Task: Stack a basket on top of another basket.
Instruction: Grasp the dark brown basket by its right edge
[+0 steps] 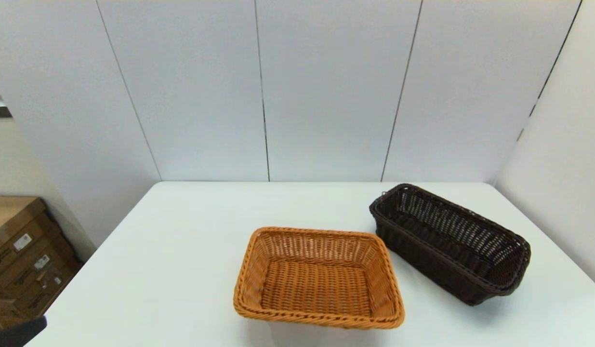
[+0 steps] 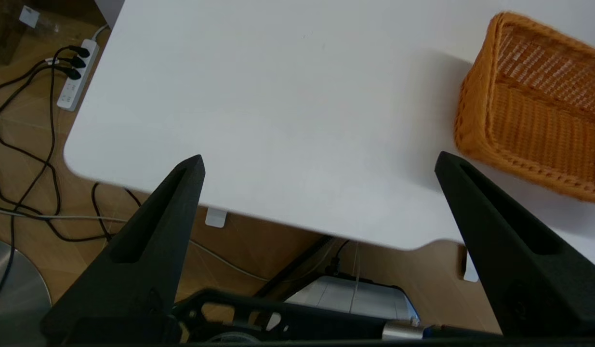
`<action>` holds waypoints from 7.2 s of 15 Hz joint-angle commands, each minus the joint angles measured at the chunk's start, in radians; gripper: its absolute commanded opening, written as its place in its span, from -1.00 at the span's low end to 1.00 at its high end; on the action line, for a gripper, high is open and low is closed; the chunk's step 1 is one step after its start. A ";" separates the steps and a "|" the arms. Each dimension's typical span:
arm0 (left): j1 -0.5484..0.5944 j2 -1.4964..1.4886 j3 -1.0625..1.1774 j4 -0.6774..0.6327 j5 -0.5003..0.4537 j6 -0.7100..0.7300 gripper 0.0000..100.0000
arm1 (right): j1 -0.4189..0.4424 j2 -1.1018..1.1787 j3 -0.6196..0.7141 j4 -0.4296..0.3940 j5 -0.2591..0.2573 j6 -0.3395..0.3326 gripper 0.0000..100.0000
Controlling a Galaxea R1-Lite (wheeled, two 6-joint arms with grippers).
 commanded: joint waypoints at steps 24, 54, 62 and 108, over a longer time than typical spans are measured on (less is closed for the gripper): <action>0.228 -0.590 0.186 0.069 -0.232 0.258 1.00 | 0.000 -0.002 0.015 -0.045 -0.002 0.001 1.00; 0.223 -0.686 0.594 -0.521 -0.157 0.398 1.00 | -0.048 0.659 -0.595 0.134 0.003 -0.008 1.00; 0.223 -0.686 0.594 -0.521 -0.156 0.382 1.00 | 0.023 1.176 -0.905 0.435 -0.068 0.345 1.00; 0.223 -0.686 0.594 -0.521 -0.156 0.349 1.00 | -0.216 2.146 -1.306 0.547 0.017 0.762 -1.00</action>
